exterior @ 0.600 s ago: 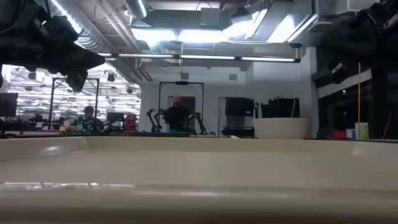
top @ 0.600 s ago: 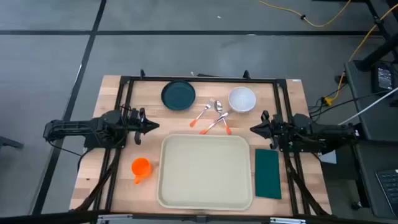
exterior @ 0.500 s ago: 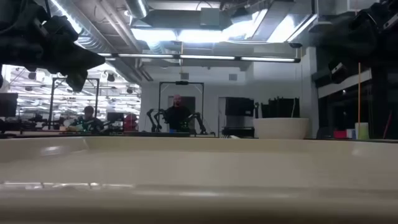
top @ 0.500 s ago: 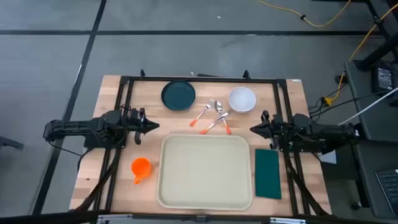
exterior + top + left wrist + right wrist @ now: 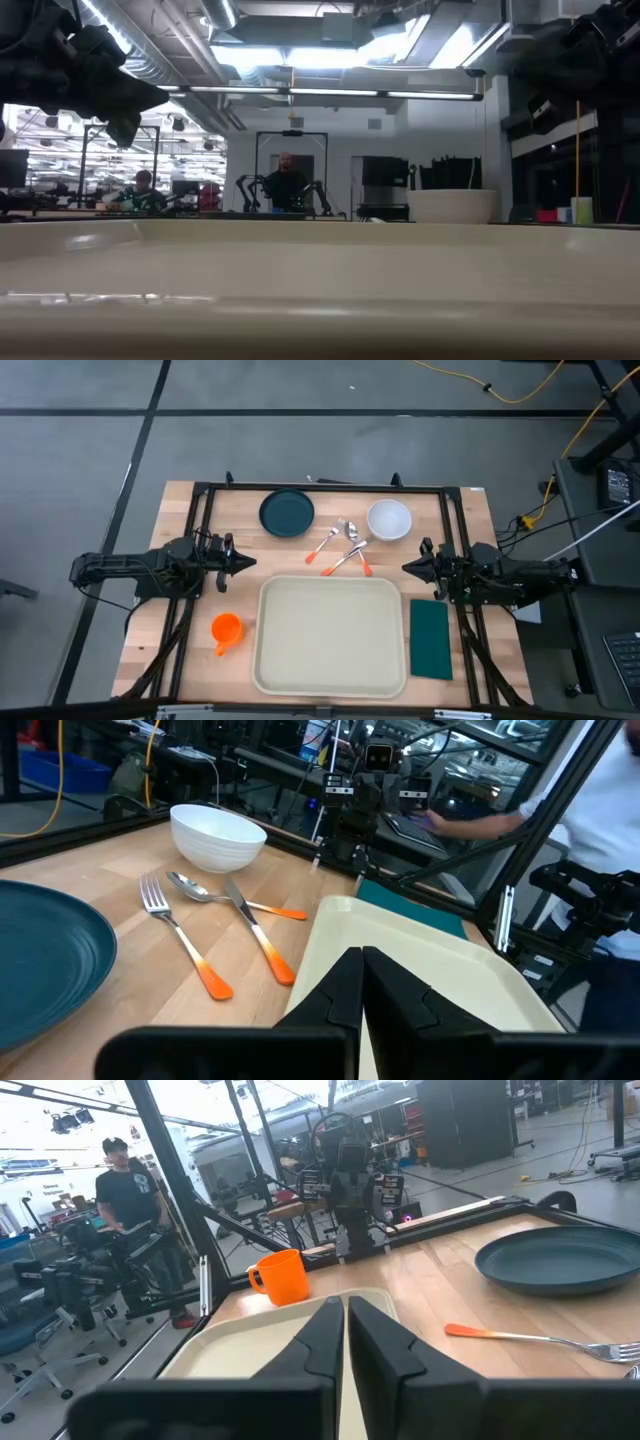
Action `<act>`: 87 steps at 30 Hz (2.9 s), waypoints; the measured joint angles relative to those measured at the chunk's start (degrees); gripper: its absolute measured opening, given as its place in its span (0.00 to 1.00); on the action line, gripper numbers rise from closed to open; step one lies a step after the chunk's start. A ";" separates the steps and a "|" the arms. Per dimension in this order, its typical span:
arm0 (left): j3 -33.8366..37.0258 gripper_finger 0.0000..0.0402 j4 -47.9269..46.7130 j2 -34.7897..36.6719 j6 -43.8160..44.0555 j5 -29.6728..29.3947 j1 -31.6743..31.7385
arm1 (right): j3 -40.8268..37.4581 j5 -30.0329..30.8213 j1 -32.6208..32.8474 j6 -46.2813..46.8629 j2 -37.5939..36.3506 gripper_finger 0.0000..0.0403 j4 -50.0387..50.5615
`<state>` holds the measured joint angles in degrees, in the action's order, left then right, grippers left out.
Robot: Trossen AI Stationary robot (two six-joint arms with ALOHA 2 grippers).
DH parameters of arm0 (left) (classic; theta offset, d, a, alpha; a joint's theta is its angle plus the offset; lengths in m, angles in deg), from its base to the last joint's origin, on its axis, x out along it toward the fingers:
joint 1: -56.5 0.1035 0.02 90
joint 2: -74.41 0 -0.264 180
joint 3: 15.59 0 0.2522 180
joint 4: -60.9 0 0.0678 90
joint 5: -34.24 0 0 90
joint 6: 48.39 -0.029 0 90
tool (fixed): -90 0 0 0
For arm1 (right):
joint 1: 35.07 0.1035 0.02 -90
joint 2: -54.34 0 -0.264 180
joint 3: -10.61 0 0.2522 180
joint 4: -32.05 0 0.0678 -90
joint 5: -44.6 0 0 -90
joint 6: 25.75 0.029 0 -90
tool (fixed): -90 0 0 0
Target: Set up tray
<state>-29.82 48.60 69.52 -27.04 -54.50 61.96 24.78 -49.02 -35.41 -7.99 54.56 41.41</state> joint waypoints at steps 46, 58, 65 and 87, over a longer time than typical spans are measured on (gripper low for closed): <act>0.00 0.01 24.54 0.02 -12.12 -25.80 0.00 | 0.01 27.96 -0.04 -4.80 0.07 0.06 -17.79; -5.90 0.01 28.43 -0.20 -9.72 -43.63 0.02 | 2.60 28.93 -0.01 -9.05 0.33 0.06 -30.55; -19.32 0.01 22.52 -6.48 -19.38 -43.52 0.02 | 18.46 24.30 -0.01 -13.02 11.21 0.06 -20.60; -44.57 0.01 -3.12 -38.22 8.88 2.20 -10.00 | 74.57 20.07 0.45 -5.55 54.37 0.06 48.51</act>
<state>-74.40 45.48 31.30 -18.16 -52.31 51.96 99.35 -28.95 -34.96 -13.55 108.93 89.93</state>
